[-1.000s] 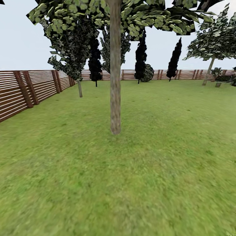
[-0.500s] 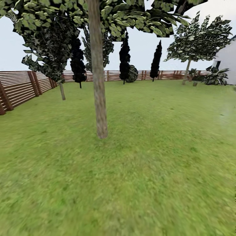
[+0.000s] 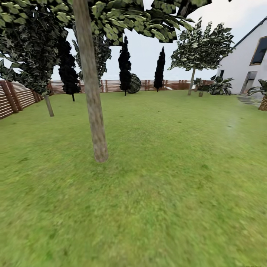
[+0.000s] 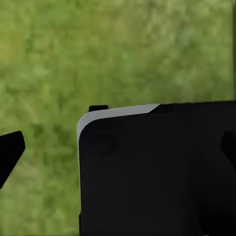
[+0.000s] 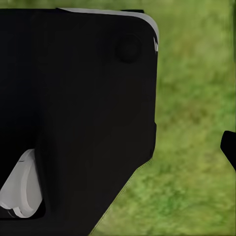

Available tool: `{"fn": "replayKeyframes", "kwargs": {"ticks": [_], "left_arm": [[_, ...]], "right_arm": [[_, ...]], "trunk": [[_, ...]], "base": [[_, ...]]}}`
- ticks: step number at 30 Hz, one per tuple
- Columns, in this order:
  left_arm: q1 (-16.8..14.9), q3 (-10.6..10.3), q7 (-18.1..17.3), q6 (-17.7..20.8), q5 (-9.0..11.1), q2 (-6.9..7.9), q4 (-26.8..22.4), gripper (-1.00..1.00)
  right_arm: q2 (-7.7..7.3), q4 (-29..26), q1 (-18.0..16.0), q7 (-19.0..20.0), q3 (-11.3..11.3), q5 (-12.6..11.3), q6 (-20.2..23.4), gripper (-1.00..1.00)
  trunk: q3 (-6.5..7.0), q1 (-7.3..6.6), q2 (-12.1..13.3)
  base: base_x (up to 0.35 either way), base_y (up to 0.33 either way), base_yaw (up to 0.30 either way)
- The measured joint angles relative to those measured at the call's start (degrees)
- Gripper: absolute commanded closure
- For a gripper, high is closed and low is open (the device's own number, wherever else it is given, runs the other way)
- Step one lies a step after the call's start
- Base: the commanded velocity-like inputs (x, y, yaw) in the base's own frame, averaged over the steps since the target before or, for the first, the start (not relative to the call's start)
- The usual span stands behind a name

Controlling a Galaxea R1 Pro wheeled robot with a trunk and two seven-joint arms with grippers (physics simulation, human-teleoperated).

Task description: Take the three Easter eggs out of the wicker basket on the lawn in the garden, then place them on the lawn next to a single tree (choose any tree) so that all three eggs are next to the same tree and none are left in the basket.

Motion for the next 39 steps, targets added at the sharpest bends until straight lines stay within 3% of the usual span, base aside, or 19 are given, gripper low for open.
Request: {"fn": "replayKeyframes", "kwargs": {"ticks": [39], "left_arm": [[0.00,0.00,0.00,-0.09,-0.06,0.00,0.00,-1.00]], "right_arm": [[0.04,0.00,0.00,0.00,0.04,0.07,-0.07,-1.00]], "trunk": [[0.00,0.00,0.00]], "base": [[0.338,0.000,-0.275]]}}
